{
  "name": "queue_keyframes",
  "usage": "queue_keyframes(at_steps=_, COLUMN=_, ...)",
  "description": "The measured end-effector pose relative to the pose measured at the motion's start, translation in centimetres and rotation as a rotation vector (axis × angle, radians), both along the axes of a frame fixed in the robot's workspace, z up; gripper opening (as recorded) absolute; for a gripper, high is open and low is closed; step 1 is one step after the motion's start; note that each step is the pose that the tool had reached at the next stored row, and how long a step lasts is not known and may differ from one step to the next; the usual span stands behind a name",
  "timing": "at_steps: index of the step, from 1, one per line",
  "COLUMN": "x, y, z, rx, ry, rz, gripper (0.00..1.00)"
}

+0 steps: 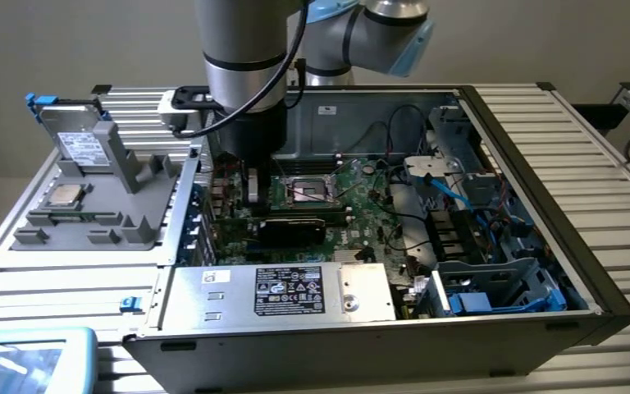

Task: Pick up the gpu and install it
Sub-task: 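Press down on the gpu until it lock into place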

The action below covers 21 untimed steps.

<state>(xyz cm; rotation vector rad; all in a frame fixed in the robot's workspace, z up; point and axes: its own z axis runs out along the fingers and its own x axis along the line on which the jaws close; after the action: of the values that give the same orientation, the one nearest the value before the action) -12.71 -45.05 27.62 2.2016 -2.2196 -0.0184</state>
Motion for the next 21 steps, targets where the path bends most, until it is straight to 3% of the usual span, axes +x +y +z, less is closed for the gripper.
queue_keyframes(at_steps=10, x=4.5, y=0.0, z=0.0, rx=0.0, ry=0.0001, rz=0.0, gripper=0.12)
queue_keyframes(at_steps=13, x=5.7, y=-0.13, z=0.0, rx=0.0, ry=0.0034, rz=0.0, gripper=0.12)
queue_keyframes(at_steps=21, x=6.0, y=-0.28, z=-0.59, rx=-0.0001, ry=0.0052, rz=0.0, gripper=0.12)
